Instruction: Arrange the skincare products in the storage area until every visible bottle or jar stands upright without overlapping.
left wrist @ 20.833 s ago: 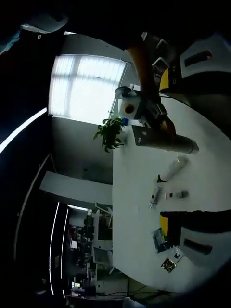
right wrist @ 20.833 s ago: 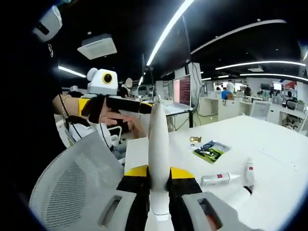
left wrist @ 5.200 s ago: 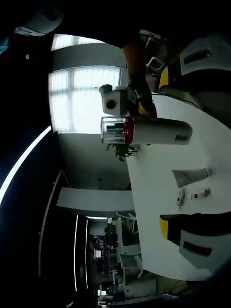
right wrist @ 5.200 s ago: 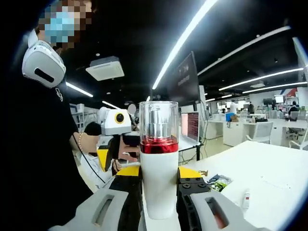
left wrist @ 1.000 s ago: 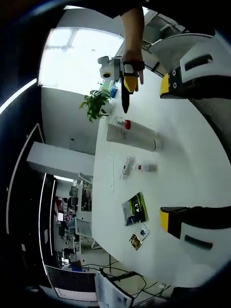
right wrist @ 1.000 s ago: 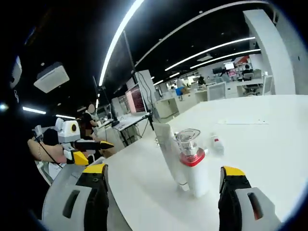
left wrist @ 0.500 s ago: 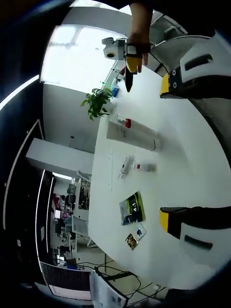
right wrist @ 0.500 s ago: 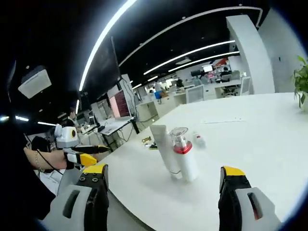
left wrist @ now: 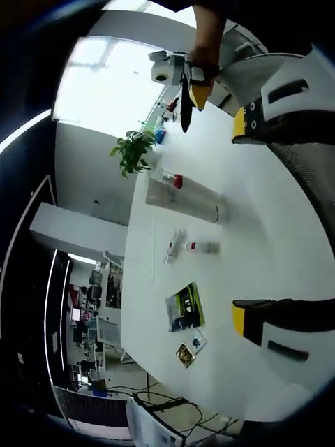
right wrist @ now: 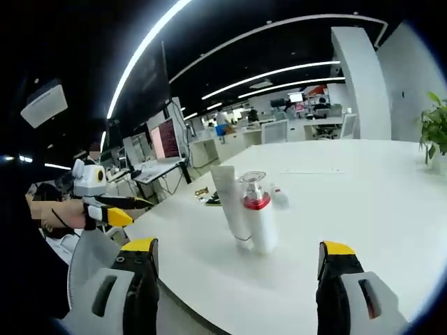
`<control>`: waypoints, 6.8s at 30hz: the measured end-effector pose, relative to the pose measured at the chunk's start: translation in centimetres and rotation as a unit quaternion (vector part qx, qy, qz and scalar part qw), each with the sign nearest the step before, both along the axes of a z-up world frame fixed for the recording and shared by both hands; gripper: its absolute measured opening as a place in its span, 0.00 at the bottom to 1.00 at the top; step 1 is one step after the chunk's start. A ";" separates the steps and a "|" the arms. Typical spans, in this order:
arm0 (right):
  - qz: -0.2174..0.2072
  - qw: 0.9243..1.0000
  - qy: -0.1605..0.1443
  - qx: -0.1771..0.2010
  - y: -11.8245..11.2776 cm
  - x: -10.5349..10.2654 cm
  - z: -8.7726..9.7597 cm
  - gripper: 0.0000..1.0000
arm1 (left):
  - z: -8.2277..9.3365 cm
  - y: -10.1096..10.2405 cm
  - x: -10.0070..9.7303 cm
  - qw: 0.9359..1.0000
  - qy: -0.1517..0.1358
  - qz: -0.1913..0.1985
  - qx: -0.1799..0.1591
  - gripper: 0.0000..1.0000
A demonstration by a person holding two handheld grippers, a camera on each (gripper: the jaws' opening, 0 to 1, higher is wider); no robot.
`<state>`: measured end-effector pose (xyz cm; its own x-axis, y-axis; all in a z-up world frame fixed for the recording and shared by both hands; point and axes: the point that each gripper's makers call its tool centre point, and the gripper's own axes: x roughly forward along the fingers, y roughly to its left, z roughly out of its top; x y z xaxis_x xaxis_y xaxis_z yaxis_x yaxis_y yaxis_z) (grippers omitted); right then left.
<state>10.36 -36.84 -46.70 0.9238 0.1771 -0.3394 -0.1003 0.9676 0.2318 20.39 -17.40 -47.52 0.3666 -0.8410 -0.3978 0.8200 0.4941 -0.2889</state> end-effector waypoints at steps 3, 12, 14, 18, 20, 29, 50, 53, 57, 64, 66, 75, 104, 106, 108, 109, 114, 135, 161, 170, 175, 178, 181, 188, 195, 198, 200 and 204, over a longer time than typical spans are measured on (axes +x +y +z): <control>0.017 0.999 -0.003 -0.038 0.3 -0.1 -0.1 0.98 | -1.2 -0.6 0.3 1.000 0.014 -0.009 0.020 0.81; -0.007 1.000 -0.001 0.010 -0.5 -0.3 -0.2 0.95 | -2.8 -4.4 2.8 0.998 0.017 -0.031 0.060 0.75; -0.015 1.000 0.000 0.013 -0.9 -0.3 -0.3 0.94 | -3.2 -5.3 3.9 0.997 0.012 -0.035 0.069 0.71; -0.022 0.999 0.000 0.024 -1.0 -0.3 -0.3 0.92 | -4.4 -6.8 5.6 0.995 0.011 -0.042 0.087 0.65; -0.022 0.999 0.005 0.028 -1.0 -0.3 -0.5 0.92 | -4.8 -7.3 6.5 0.995 0.016 -0.040 0.095 0.61; -0.034 0.999 0.019 0.037 -1.3 -0.4 -1.0 0.90 | -7.9 -10.6 10.5 0.989 0.042 -0.050 0.133 0.55; -0.065 0.996 0.033 0.057 -2.2 -0.5 -1.5 0.87 | -12.1 -15.6 12.7 0.969 -0.012 -0.101 0.223 0.37; -0.069 0.995 0.034 0.059 -2.4 -0.5 -1.6 0.87 | -12.9 -16.1 13.2 0.963 -0.024 -0.114 0.241 0.33; -0.073 0.995 0.035 0.061 -2.5 -0.5 -1.6 0.86 | -12.9 -16.3 13.0 0.961 -0.028 -0.119 0.248 0.27; -0.079 0.994 0.037 0.062 -2.7 -0.5 -1.7 0.86 | -13.1 -16.3 13.2 0.957 -0.034 -0.134 0.253 0.21; -0.079 0.994 0.036 0.062 -2.8 -0.4 -1.7 0.85 | -13.0 -16.2 13.3 0.958 -0.033 -0.130 0.255 0.20; -0.078 0.994 0.034 0.066 -2.7 -0.3 -1.5 0.85 | -11.4 -14.7 14.9 0.974 0.002 -0.083 0.212 0.19; -0.008 0.991 -0.022 0.130 2.8 2.7 3.1 0.85 | 6.0 -7.2 5.9 0.992 -0.118 -0.046 0.028 0.19; -0.001 0.990 -0.031 0.140 3.4 3.0 3.9 0.84 | 6.8 -7.6 4.6 0.989 -0.132 -0.059 0.025 0.19; 0.005 0.988 -0.039 0.152 4.1 3.4 4.7 0.82 | 7.6 -8.1 3.1 0.983 -0.160 -0.082 0.028 0.19; 0.010 0.986 -0.045 0.158 4.6 3.6 5.3 0.80 | 7.8 -8.4 2.2 0.981 -0.168 -0.091 0.031 0.19; 0.018 0.972 -0.070 0.222 6.2 4.3 7.6 0.74 | 8.2 -9.3 -0.7 0.972 -0.197 -0.125 0.032 0.19; 0.036 0.915 -0.115 0.385 8.6 4.9 10.8 0.34 | 10.1 -8.9 -6.2 0.967 -0.199 -0.156 -0.008 0.19; 0.321 0.935 -0.077 0.129 13.0 1.5 10.8 0.12 | 14.3 -6.5 -9.7 0.945 -0.007 -0.264 -0.190 0.43; 0.403 0.912 -0.067 0.043 14.5 0.7 9.7 0.12 | 15.8 -6.4 -9.8 0.937 -0.038 -0.295 -0.181 0.35; 0.431 0.900 -0.069 0.012 15.1 0.4 9.3 0.12 | 15.3 -6.7 -10.2 0.936 -0.051 -0.311 -0.160 0.30; 0.442 0.895 -0.068 0.004 15.2 0.1 9.2 0.12 | 15.3 -6.8 -10.3 0.935 -0.057 -0.313 -0.159 0.28; 0.447 0.892 -0.068 0.002 15.3 0.0 9.1 0.12 | 15.2 -7.0 -10.6 0.934 -0.073 -0.318 -0.147 0.24; 0.443 0.894 -0.067 -0.014 14.9 0.3 8.7 0.12 | 14.8 -7.5 -10.5 0.934 -0.121 -0.313 -0.119 0.19; 0.399 0.915 -0.046 -0.030 13.7 1.6 8.2 0.16 | 14.6 -8.0 -10.2 0.932 -0.166 -0.303 -0.108 0.16; 0.391 0.917 -0.055 -0.045 13.4 1.8 8.2 0.17 | 14.6 -8.0 -9.8 0.936 -0.147 -0.296 -0.125 0.16; 0.392 0.917 -0.057 -0.042 13.4 1.8 8.3 0.18 | 14.5 -8.1 -9.7 0.936 -0.142 -0.295 -0.131 0.16; 0.398 0.914 -0.060 -0.056 13.2 1.5 8.1 0.15 | 14.3 -8.1 -10.1 0.931 -0.136 -0.310 -0.134 0.16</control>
